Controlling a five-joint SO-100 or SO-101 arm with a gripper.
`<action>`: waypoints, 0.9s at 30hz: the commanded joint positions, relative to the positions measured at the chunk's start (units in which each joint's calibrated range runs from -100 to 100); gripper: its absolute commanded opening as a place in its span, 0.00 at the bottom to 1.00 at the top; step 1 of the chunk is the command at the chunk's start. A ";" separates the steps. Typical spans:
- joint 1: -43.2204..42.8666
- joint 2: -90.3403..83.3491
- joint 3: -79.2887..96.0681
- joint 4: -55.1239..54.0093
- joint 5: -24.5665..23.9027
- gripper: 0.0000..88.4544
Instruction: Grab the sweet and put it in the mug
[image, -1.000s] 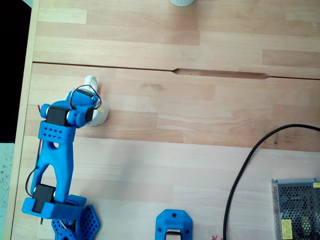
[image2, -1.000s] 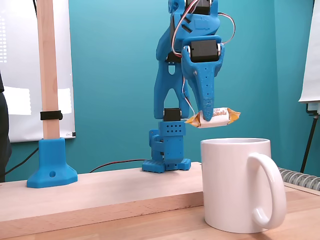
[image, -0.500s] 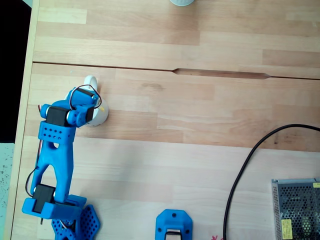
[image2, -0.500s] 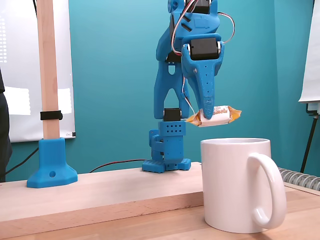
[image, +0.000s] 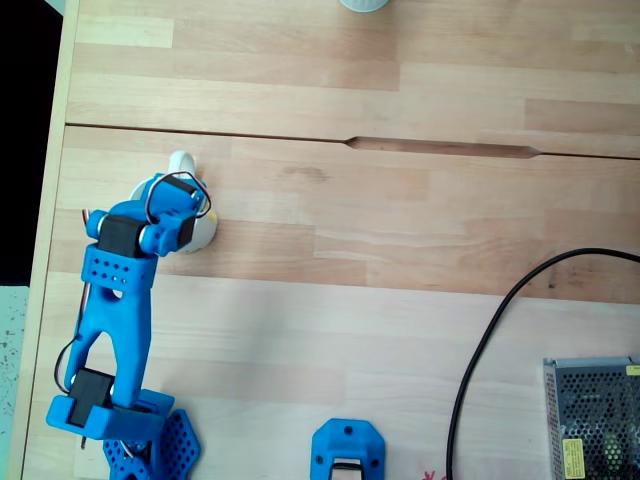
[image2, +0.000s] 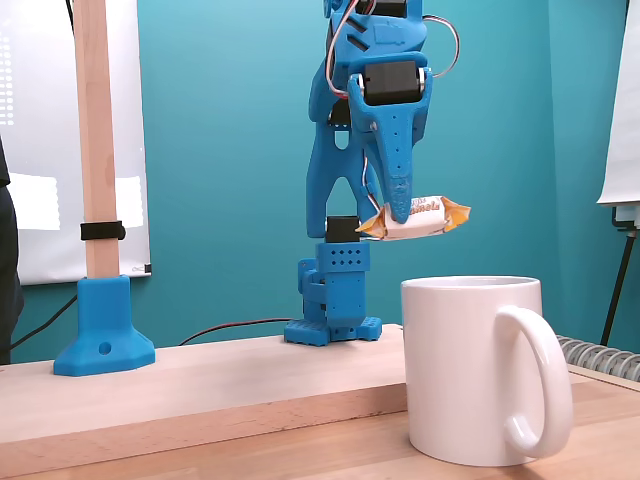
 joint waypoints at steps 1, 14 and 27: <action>0.28 -3.50 -1.37 1.92 -0.10 0.06; -8.58 -3.84 7.01 2.80 0.00 0.06; -6.33 -4.19 5.58 2.80 -0.05 0.07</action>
